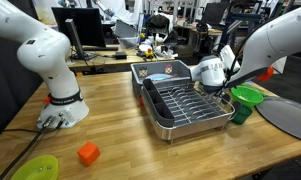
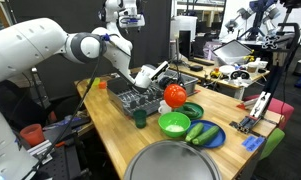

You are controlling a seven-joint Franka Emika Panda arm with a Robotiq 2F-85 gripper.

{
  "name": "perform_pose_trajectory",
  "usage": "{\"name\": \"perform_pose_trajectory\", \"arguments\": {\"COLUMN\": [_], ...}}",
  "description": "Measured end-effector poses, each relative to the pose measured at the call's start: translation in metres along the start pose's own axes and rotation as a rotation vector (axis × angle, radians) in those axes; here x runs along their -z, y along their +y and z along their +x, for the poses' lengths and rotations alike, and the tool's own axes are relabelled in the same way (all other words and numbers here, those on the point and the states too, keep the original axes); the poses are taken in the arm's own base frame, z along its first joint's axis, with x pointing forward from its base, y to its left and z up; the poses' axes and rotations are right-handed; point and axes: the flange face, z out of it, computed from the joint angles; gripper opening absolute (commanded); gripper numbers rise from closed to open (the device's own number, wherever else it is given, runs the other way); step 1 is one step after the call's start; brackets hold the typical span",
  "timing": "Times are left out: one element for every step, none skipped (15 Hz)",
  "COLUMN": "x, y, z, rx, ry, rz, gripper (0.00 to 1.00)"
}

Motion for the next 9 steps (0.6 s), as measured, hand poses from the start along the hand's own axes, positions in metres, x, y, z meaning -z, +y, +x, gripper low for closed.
{"name": "perform_pose_trajectory", "arguments": {"x": [0.0011, 0.0017, 0.0017, 0.0015, 0.0012, 0.0011, 0.001, 0.0009, 0.0006], "y": [-0.0013, -0.0017, -0.0015, -0.0012, -0.001, -0.0006, -0.0004, -0.0003, -0.0004], "z": [0.0007, 0.0007, 0.0003, -0.0002, -0.0007, -0.0011, -0.0014, -0.0018, -0.0023], "rx": [0.003, 0.004, 0.005, 0.005, 0.004, 0.003, 0.002, 0.002, 0.002], "ry": [-0.011, -0.019, -0.026, -0.029, -0.032, -0.034, -0.035, -0.038, -0.042], "rz": [-0.012, -0.02, -0.025, -0.026, -0.025, -0.025, -0.024, -0.023, -0.022], "gripper": [0.02, 0.02, 0.02, 0.02, 0.02, 0.02, 0.02, 0.02, 0.02]}}
